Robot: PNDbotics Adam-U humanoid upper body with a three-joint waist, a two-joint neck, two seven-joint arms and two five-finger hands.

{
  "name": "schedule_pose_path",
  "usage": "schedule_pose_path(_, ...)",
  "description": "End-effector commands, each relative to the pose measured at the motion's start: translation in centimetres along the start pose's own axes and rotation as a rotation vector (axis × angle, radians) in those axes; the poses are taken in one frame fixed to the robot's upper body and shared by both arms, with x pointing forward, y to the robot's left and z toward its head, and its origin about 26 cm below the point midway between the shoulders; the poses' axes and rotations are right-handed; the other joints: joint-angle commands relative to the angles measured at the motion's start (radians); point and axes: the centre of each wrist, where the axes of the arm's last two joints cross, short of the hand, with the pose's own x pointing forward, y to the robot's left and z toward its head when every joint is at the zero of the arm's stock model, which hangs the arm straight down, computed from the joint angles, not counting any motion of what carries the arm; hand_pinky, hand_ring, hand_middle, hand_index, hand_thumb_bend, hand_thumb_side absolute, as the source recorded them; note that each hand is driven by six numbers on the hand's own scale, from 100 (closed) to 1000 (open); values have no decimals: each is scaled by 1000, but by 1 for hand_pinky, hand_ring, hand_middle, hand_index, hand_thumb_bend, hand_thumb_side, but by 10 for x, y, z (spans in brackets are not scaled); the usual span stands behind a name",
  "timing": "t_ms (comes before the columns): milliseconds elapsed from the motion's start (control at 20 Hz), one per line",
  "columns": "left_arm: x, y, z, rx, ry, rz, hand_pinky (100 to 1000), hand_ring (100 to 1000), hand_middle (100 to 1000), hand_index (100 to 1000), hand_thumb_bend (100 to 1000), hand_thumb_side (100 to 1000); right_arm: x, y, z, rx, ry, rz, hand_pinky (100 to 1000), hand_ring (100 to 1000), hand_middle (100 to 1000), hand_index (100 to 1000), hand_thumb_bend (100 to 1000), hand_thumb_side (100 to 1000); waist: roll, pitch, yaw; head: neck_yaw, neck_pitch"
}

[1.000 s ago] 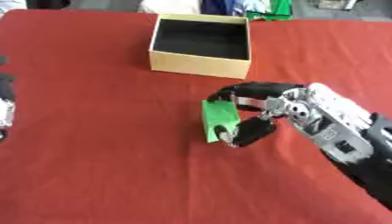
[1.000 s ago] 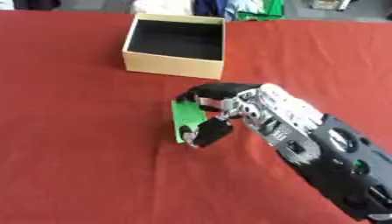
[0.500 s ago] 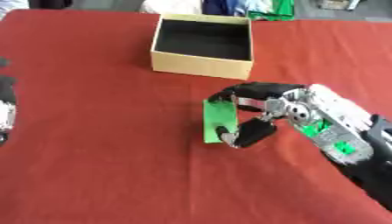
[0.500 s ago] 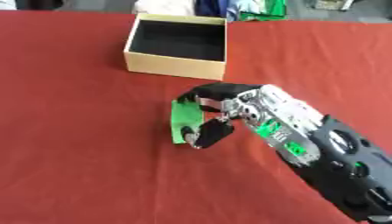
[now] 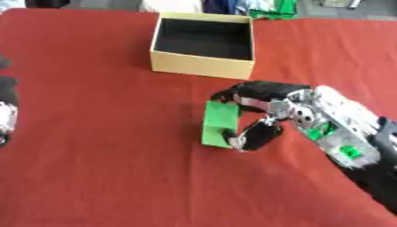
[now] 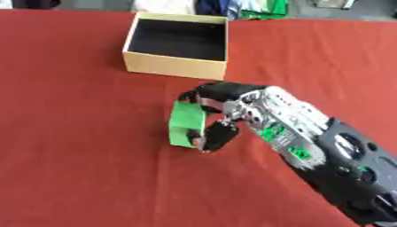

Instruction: Pick up objects on the table and place them in the box.

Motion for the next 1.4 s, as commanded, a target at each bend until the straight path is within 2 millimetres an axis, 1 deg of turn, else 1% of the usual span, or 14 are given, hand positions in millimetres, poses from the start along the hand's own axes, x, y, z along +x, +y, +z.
schedule_pose_path(50, 5, 4, -3, 3, -23, -12, 674, 723, 786, 894, 100, 562, 0, -8, 9, -43, 19, -5, 789, 579, 567, 1000, 100, 176, -2, 0, -1, 0, -11)
schedule_pose_path(150, 5, 4, -3, 2, -23, -12, 675, 723, 786, 894, 100, 563, 2, -8, 10, -69, 14, -13, 753, 531, 521, 977, 100, 134, -2, 0, -2, 0, -12)
schedule_pose_path(250, 5, 4, -4, 2, -24, -12, 675, 723, 786, 894, 100, 563, 3, -8, 11, -93, 11, -22, 735, 491, 482, 952, 100, 108, -3, 0, -1, -1, -13)
schedule_pose_path(450, 5, 4, -4, -3, -23, -12, 675, 724, 786, 894, 100, 564, 4, -8, 11, -111, 10, -36, 698, 456, 447, 923, 100, 100, -5, 0, 0, -1, -14)
schedule_pose_path(750, 5, 4, -4, -6, -23, -11, 675, 724, 786, 894, 100, 563, 3, -8, 10, -126, 26, -52, 671, 434, 423, 910, 100, 100, -5, -2, 2, -1, -15)
schedule_pose_path(950, 5, 5, -3, -6, -23, -11, 675, 725, 787, 895, 100, 562, 4, -11, 13, -146, 33, -55, 660, 423, 414, 904, 100, 100, -6, -7, 2, 0, -15)
schedule_pose_path(1350, 4, 6, -2, -6, -21, -12, 676, 726, 787, 895, 100, 559, 6, -24, 28, -212, 50, -53, 643, 399, 393, 901, 100, 100, -5, -20, -2, 3, -15)
schedule_pose_path(1400, 4, 6, -2, -6, -21, -12, 676, 726, 787, 896, 100, 559, 7, -26, 30, -222, 52, -53, 629, 385, 380, 899, 100, 100, -5, -22, -3, 3, -15)
